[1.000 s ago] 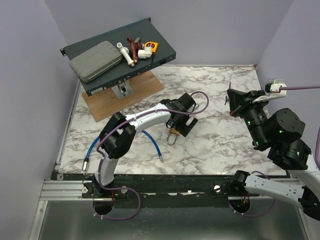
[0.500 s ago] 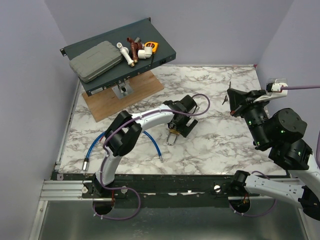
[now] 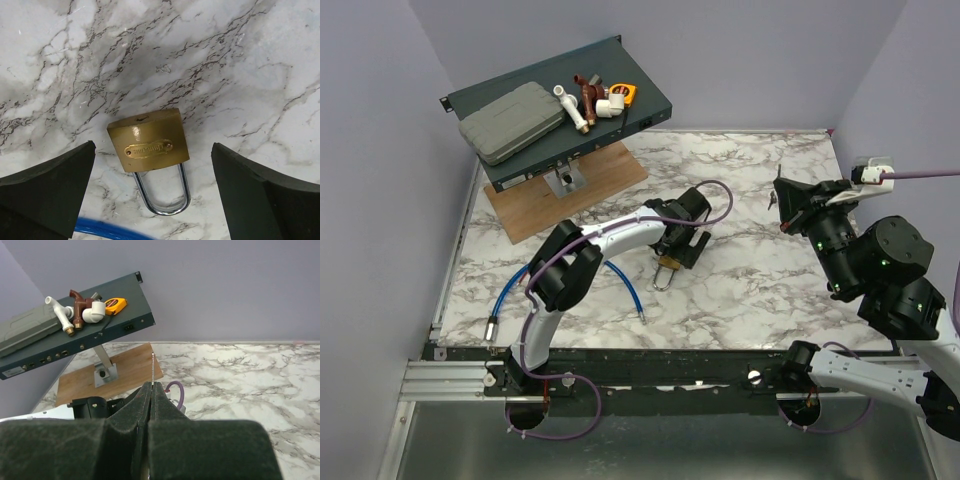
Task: Unlock with the key
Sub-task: Pick up the lock from the center of the board.
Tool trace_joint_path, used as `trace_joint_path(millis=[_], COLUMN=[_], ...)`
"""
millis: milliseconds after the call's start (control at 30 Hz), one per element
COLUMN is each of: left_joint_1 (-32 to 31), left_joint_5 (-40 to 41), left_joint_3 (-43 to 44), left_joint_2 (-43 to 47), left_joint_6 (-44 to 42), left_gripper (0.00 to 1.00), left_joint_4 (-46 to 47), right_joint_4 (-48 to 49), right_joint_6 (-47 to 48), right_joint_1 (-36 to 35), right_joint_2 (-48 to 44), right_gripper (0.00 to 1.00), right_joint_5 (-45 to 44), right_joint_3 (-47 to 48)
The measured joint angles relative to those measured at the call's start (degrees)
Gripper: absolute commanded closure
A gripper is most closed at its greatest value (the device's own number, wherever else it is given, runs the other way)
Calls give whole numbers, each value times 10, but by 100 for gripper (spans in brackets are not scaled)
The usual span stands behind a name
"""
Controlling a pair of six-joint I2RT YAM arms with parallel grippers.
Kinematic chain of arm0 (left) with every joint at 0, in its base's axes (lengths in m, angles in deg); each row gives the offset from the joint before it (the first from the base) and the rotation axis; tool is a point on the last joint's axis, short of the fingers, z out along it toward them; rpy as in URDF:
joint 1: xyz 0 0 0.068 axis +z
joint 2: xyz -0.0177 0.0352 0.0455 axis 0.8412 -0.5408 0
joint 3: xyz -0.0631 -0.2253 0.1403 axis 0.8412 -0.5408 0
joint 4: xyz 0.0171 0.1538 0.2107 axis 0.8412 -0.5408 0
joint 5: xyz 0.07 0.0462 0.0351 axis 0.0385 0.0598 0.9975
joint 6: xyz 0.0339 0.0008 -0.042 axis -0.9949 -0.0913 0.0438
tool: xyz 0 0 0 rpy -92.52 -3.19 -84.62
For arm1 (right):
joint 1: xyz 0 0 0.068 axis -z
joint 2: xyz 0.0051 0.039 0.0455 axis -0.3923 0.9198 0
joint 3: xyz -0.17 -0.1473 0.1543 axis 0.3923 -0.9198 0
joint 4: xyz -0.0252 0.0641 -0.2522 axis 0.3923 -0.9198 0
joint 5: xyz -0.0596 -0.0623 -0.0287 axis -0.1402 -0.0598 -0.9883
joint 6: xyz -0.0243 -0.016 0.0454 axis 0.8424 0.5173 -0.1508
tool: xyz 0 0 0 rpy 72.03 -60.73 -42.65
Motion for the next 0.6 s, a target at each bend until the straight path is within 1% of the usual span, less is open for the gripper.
trace_joint_path(millis=[67,200,400,433,500,567,600], left_joint_1=[3,10,12,11,9,6,5], left_joint_5=[0,-1,-1,0,0,0,0], left_joint_3=[-3,-12,-5,0,3,4,4], left_joint_2=[0,-1,-21,-24,-27,-28,-28], left_joint_6=[5,12,9,7,5,3,1], left_gripper=[2,7,16,18,26,38,46], left_joint_4=[0,0,-1,-3,-3,-1,0], right_joint_4=[-1,-2,-4,-4,-5,-5,-6], right_joint_6=[0,0,0,0,0,0,0], right_joint_1=[0,0,0,0,0,0,0], right_joint_2=[1,6,15,16,17,19,19], right_gripper=[99,99,99,99,99,99,99], right_joint_5=[0,0,1,1,1,3,3], right_joint_3=[2,9,19,19,19,20,20])
